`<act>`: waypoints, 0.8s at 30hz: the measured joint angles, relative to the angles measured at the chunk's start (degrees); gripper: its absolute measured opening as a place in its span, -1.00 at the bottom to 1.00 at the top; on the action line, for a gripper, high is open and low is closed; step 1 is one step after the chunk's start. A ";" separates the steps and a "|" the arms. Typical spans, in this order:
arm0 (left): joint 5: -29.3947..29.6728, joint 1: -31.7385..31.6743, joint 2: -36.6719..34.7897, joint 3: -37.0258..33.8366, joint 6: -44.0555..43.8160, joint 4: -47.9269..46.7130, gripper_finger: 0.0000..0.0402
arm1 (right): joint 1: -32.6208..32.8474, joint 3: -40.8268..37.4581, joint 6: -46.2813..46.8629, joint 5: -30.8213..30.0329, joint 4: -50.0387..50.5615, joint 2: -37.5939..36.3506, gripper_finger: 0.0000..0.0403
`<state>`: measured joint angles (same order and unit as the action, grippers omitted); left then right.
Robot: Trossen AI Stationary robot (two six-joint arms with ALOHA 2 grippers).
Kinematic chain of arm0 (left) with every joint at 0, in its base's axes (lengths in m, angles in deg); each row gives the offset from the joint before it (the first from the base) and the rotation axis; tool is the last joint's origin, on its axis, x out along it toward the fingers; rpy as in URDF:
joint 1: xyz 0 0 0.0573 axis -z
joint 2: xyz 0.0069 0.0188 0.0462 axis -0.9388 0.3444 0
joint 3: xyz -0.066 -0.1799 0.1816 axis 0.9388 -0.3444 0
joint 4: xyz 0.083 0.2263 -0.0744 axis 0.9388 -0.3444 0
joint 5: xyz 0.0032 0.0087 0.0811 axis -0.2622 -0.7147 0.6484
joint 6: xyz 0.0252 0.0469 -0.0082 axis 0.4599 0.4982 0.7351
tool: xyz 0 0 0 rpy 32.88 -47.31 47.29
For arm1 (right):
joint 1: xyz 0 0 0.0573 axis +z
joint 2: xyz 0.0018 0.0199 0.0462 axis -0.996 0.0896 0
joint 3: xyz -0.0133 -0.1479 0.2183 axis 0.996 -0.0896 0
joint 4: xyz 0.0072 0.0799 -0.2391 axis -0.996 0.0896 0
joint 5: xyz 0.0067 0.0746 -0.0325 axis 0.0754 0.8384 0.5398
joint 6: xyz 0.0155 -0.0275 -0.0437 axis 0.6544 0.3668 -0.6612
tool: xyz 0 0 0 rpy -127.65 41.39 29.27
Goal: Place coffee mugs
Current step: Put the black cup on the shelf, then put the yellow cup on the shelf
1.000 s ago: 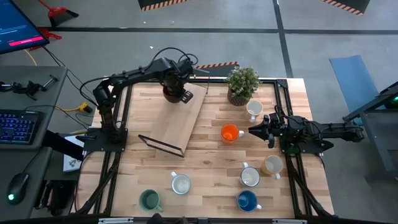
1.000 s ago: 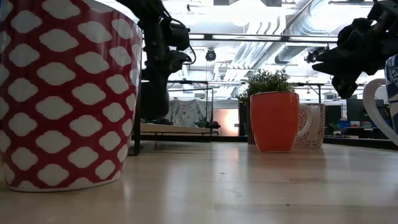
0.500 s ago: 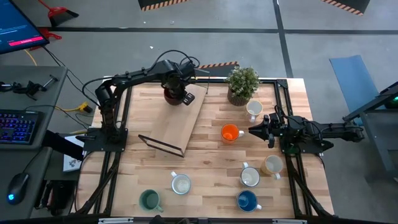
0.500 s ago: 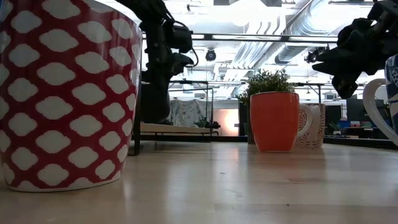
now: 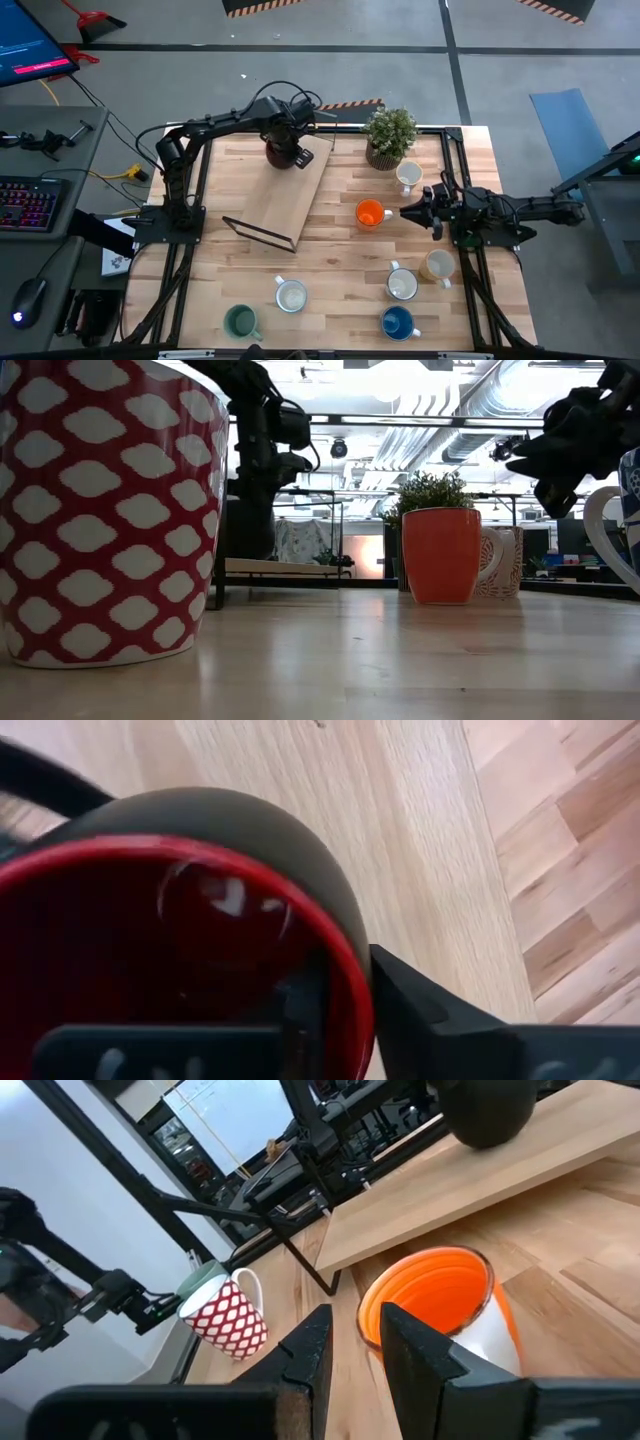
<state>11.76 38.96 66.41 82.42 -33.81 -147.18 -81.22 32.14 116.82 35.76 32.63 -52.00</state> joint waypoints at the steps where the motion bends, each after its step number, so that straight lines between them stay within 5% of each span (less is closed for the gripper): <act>1: 0.17 0.00 0.00 0.00 0.00 -0.05 -0.65 | 0.20 0.00 0.02 -0.01 0.00 0.00 -0.63; 7: -0.54 -0.17 0.00 1.18 0.01 -1.33 -0.46 | 1.40 0.00 0.02 -0.02 0.00 0.00 -0.63; 15: -0.75 -0.17 -0.02 13.12 0.31 -8.74 -0.38 | 2.14 0.00 -0.05 -0.02 0.00 0.00 -0.63; 21: -6.33 1.82 -0.10 23.04 0.03 -23.98 -0.37 | 2.14 0.00 -0.16 -0.04 0.01 0.00 -0.63; 24: -12.27 4.03 -2.09 23.71 -1.42 -22.56 -0.37 | 2.14 0.00 -0.17 -0.04 0.01 0.00 -0.63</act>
<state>-0.52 42.98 64.32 106.14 -35.23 -169.73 -79.08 32.14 116.64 35.71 32.65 -52.00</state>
